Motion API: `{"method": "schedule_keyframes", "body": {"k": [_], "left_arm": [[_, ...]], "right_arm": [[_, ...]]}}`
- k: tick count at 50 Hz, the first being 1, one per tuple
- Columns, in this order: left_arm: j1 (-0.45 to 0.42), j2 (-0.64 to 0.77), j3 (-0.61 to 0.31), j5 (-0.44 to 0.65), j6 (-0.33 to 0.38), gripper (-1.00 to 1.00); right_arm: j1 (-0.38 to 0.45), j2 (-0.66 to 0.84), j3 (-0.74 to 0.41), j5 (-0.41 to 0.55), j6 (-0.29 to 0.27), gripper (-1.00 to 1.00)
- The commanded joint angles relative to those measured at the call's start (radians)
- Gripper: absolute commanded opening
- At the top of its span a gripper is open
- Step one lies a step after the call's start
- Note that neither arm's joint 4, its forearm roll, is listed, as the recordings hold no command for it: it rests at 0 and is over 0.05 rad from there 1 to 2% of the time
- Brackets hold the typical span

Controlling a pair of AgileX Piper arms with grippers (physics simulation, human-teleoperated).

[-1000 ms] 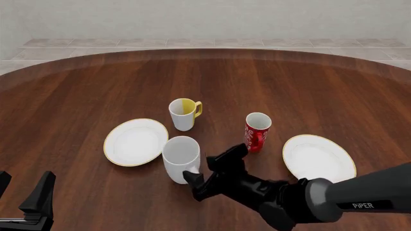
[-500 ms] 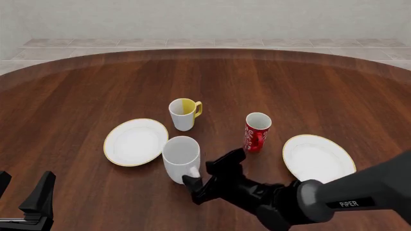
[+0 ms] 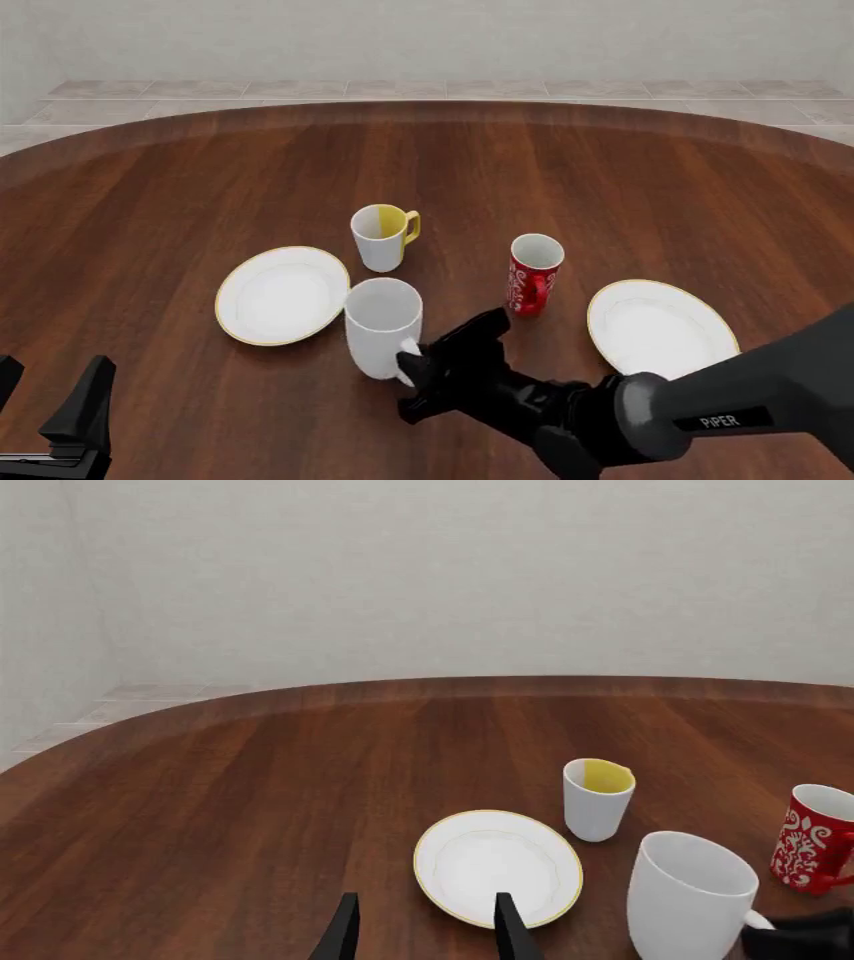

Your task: Put the white mug on the left plate.

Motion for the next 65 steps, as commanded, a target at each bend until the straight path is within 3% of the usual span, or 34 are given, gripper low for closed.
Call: {"method": "schedule_keyframes", "body": {"k": [1,9,37,52,65], "left_arm": [[0.000,0.000,0.000,0.000,0.000,1.00],[0.000,0.000,0.000,0.000,0.000,1.00],[0.000,0.000,0.000,0.000,0.000,1.00],[0.000,0.000,0.000,0.000,0.000,1.00],[0.000,0.000,0.000,0.000,0.000,1.00]], "right_arm": [[-0.015,0.002,0.009,0.002,-0.008,-1.00],[-0.023,-0.022,0.009,0.018,-0.023,-1.00],[-0.088,-0.242,-0.046,0.215,-0.207,-1.00],[-0.081,-0.246,-0.157,0.287,-0.282,-1.00],[-0.066,-0.215,-0.267,0.330,-0.300,-1.00]]}}
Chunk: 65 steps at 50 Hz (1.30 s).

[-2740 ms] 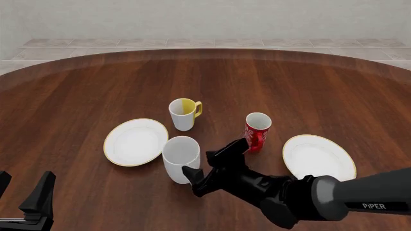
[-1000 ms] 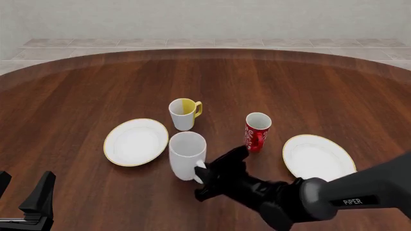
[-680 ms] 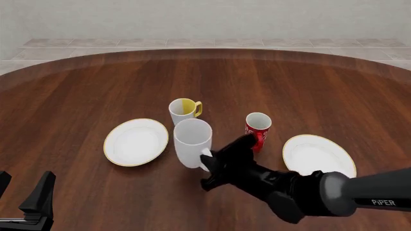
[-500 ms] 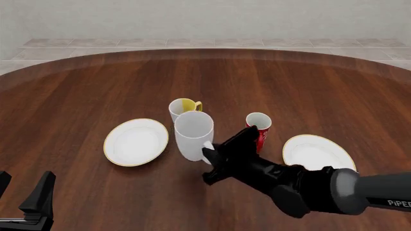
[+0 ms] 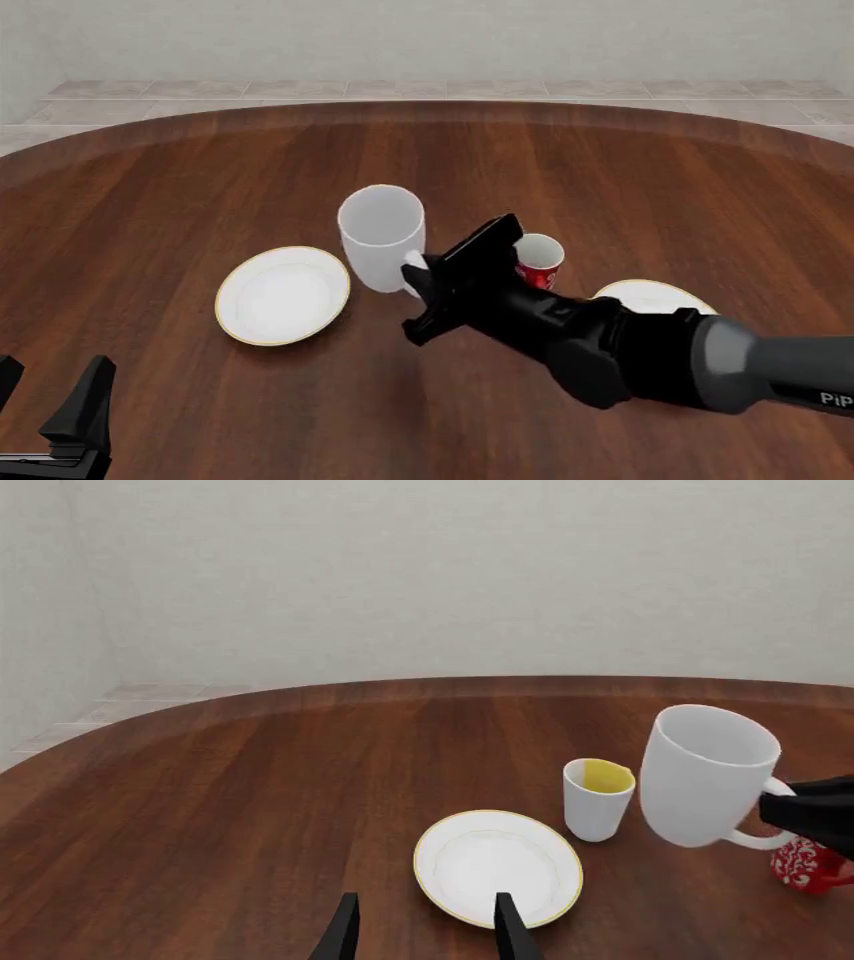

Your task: Put the white mug on the left plate.

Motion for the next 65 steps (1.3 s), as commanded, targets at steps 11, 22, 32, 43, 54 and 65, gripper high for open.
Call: {"method": "schedule_keyframes", "body": {"k": [11,22,32,43,54,65], "left_arm": [[0.000,0.000,0.000,0.000,0.000,1.00],[0.000,0.000,0.000,0.000,0.000,1.00],[0.000,0.000,0.000,0.000,0.000,1.00],[0.000,0.000,0.000,0.000,0.000,1.00],[0.000,0.000,0.000,0.000,0.000,1.00],[0.000,0.000,0.000,0.000,0.000,1.00]], "right_arm": [[0.023,0.048,-0.179,0.048,-0.001,-1.00],[0.046,0.089,-0.274,0.053,0.014,-1.00],[0.054,0.124,-0.342,0.050,0.031,-1.00],[0.059,0.156,-0.387,0.042,0.052,-1.00],[0.080,0.221,-0.429,0.028,0.076,-1.00],[0.111,0.278,-0.477,0.030,0.092,-1.00]]}}
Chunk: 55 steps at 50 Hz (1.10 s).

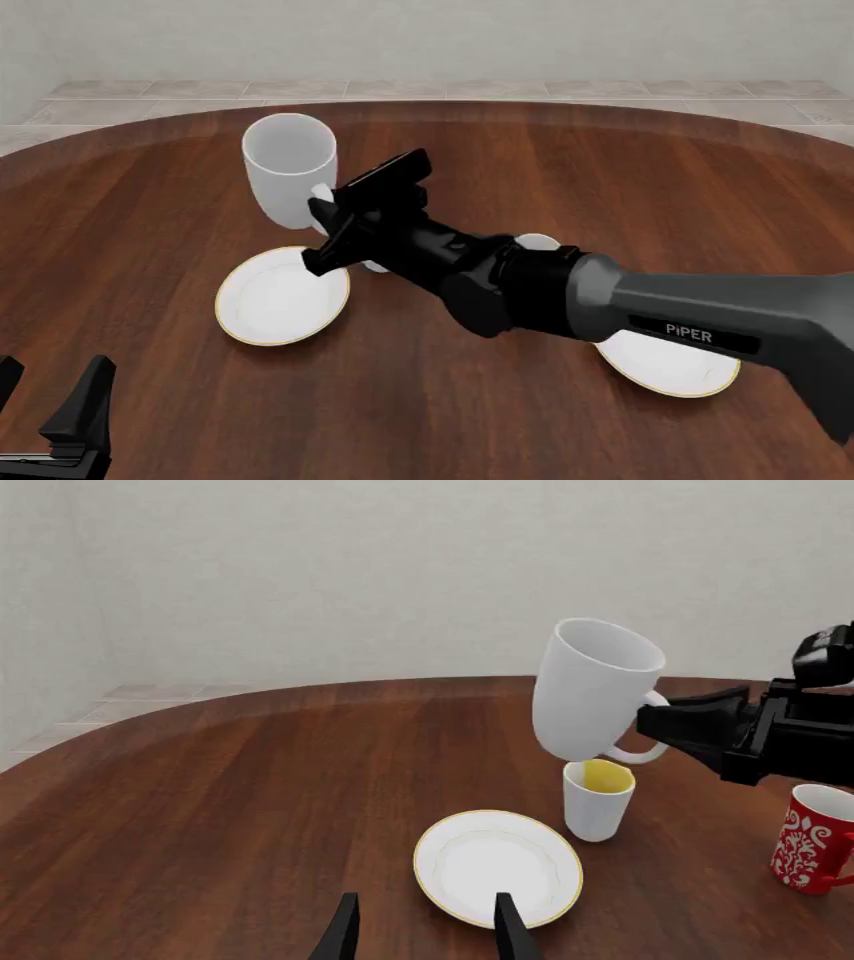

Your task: Put the white mug on the left plate.

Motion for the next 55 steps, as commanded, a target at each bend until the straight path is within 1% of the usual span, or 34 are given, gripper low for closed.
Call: {"method": "schedule_keyframes", "body": {"k": [1,16,25,35,55], "left_arm": [[0.000,0.000,0.000,0.000,0.000,1.00],[0.000,0.000,0.000,0.000,0.000,1.00],[0.000,0.000,0.000,0.000,0.000,1.00],[0.000,0.000,0.000,0.000,0.000,1.00],[0.000,0.000,0.000,0.000,0.000,1.00]], "right_arm": [[0.026,0.056,-0.053,-0.002,0.021,-1.00],[0.028,0.143,-0.128,0.018,0.033,-1.00],[0.023,0.192,-0.152,0.019,0.045,-1.00],[0.022,0.210,-0.145,0.013,0.057,-1.00],[0.050,0.253,-0.140,0.002,0.075,-1.00]]}}
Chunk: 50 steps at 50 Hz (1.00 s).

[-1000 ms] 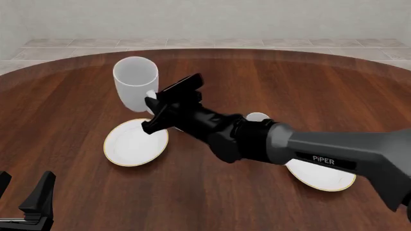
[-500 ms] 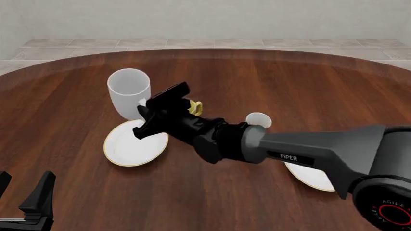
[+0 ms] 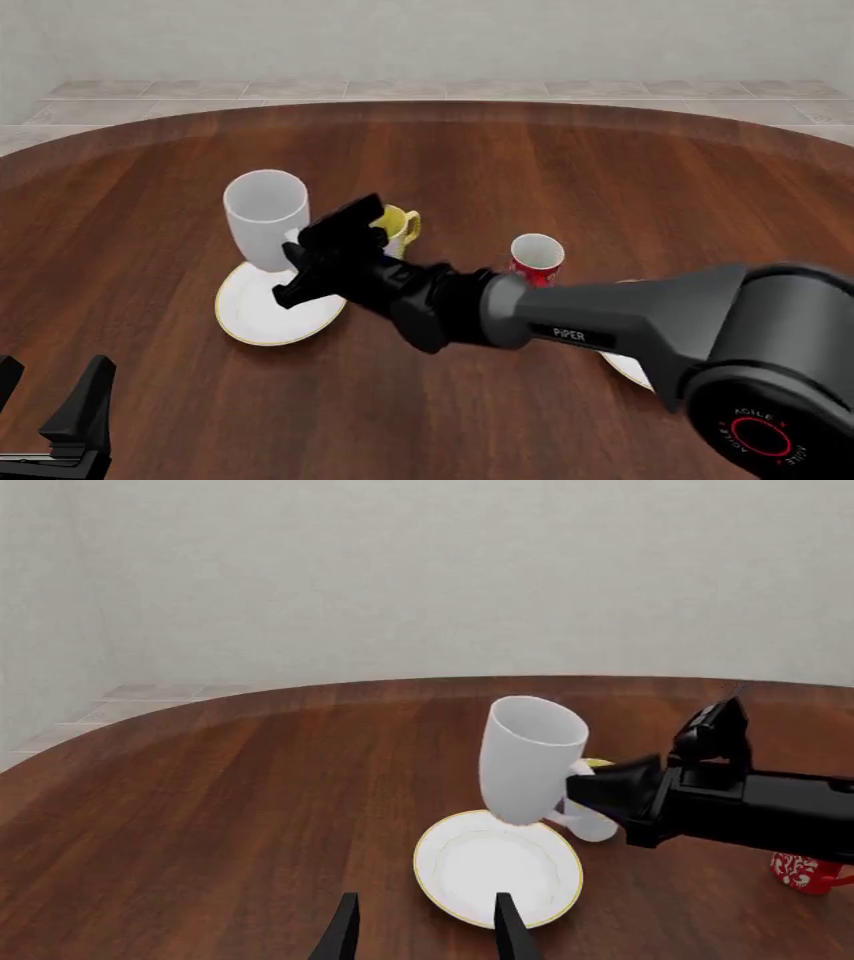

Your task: Put the white mug on the left plate.

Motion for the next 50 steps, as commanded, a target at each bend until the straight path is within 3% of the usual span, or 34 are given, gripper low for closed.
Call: {"method": "schedule_keyframes", "body": {"k": [1,50], "left_arm": [[0.000,0.000,0.000,0.000,0.000,1.00],[0.000,0.000,0.000,0.000,0.000,1.00]], "right_arm": [[0.014,0.023,-0.003,-0.006,0.013,-1.00],[0.010,0.083,0.009,-0.014,0.019,-1.00]]}}
